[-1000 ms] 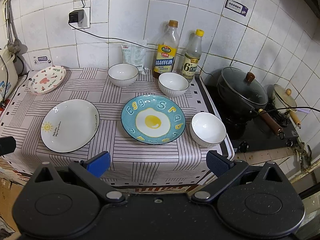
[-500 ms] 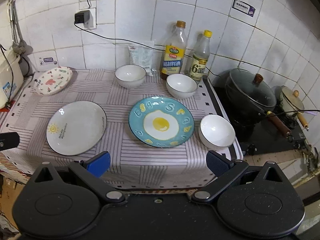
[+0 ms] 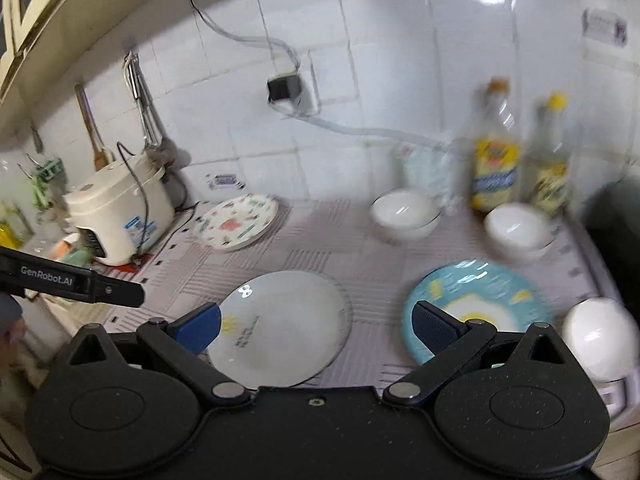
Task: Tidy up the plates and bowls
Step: 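Reach both grippers to the white sun plate and close on its rim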
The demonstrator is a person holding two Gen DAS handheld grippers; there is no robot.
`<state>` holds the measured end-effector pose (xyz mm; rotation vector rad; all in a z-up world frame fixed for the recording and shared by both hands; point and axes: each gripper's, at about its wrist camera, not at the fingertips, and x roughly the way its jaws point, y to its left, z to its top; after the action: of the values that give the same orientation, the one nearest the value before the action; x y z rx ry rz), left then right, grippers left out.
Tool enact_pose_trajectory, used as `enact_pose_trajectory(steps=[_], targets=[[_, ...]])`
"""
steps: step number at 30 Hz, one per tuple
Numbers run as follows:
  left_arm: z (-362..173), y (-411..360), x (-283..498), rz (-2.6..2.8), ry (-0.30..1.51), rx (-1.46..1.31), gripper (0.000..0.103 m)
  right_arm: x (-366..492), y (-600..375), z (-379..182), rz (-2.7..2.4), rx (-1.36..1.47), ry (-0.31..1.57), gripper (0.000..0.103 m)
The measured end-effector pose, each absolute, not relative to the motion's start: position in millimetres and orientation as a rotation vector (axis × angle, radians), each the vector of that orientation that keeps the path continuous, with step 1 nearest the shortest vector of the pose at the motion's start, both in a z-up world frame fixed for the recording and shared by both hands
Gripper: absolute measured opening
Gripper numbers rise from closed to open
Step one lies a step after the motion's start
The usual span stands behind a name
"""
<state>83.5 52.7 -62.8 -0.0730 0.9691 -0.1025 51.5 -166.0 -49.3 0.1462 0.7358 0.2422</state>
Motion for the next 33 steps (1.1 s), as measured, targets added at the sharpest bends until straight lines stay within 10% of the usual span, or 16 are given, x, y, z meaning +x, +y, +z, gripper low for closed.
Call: enact_pose_trajectory(steps=[15, 21, 24, 29, 33], targets=[[-178.9, 74.9, 159.2, -0.006, 1.156, -0.177, 0.074, 118.4, -155.3, -179.8, 0.304, 0.314, 0.933, 0.077], [-204.1, 70.1, 172.7, -0.003, 1.194, -0.142, 0.061, 128.7, -161.9, -201.1, 0.266, 0.392, 0.993, 0.047], [-212.4, 67.0, 179.5, -0.022, 1.209, -0.145, 0.046, 131.4, -166.8, -204.8, 0.259, 0.433, 1.015, 0.016], [-218.8, 68.3, 191.1, -0.064, 1.222, -0.227, 0.019, 134.2, -169.0, -206.8, 0.253, 0.462, 1.039, 0.015], [-219.7, 62.9, 194.1, -0.087, 1.214, -0.204, 0.017, 138.2, -172.1, -208.4, 0.251, 0.494, 1.068, 0.014]])
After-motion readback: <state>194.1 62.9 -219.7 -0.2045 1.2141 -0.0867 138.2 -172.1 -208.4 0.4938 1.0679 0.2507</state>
